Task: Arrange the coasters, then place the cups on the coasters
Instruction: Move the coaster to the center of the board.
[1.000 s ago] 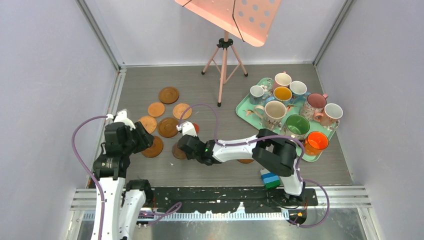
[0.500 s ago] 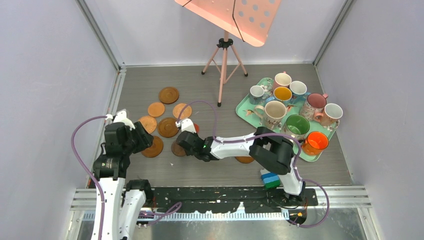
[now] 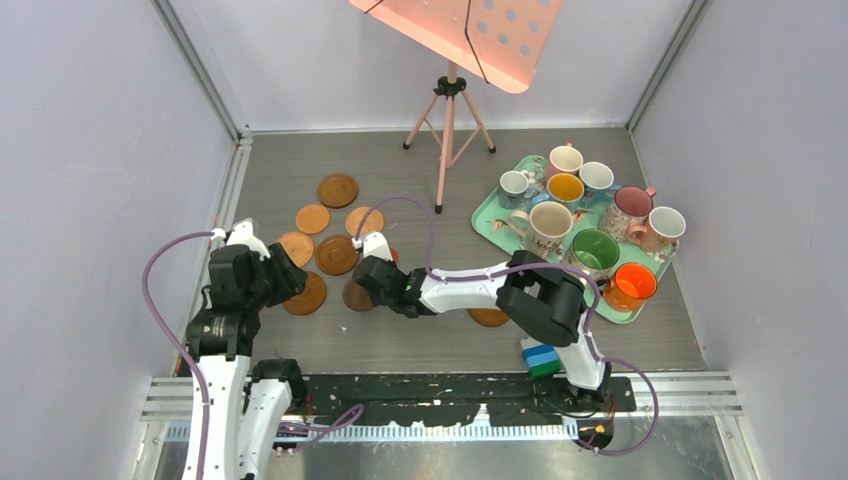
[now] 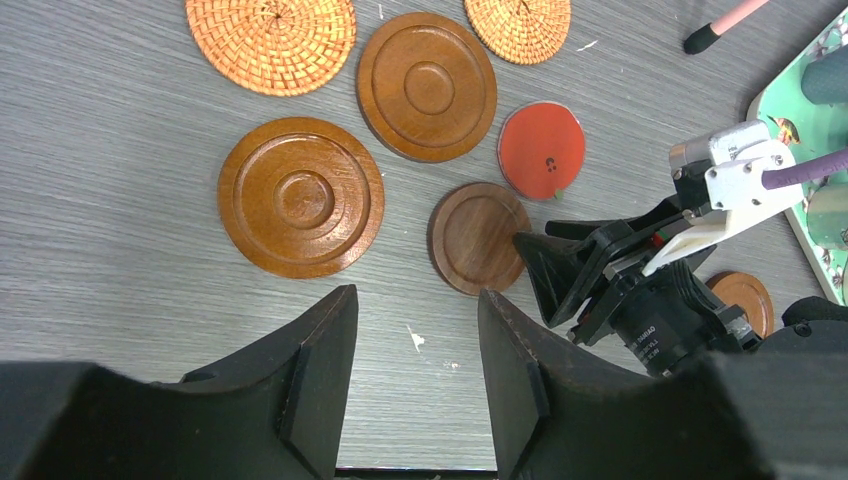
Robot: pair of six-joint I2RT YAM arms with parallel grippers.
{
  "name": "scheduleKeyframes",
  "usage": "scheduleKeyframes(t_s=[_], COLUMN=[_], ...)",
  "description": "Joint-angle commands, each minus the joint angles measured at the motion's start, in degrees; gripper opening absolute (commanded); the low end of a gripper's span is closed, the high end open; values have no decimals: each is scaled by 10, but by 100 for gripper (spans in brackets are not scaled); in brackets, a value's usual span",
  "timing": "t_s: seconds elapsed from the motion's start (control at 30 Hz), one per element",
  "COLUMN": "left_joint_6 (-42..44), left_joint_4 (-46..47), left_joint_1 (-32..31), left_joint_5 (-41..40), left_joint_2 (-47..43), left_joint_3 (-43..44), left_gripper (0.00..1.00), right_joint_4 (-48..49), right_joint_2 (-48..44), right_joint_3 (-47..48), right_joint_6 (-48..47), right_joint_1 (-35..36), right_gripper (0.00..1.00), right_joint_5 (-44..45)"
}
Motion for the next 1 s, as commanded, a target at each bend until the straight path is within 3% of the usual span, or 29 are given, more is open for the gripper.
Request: scheduleKeyframes(t_s=[0.0, 0.37, 0.63, 0.97], left_joint_6=[0, -2, 0, 0], left_joint_4=[15, 13, 13, 14], left_joint_1=[-2, -2, -2, -1], left_joint_5=[-6, -6, 1, 7], left_joint_2=[-7, -7, -3, -3], left_joint_3=[1, 1, 2, 1], left_gripper=[50, 51, 54, 58], right_joint_4=[-16, -34, -43, -116], right_joint_2=[12, -6, -155, -369], right_joint_3=[15, 21, -78, -246], right_joint_6=[-9, 3, -32, -5], right_joint_1=[-6, -11, -49, -118], right_gripper=[41, 45, 55, 59], right_joint_5=[2, -29, -108, -92])
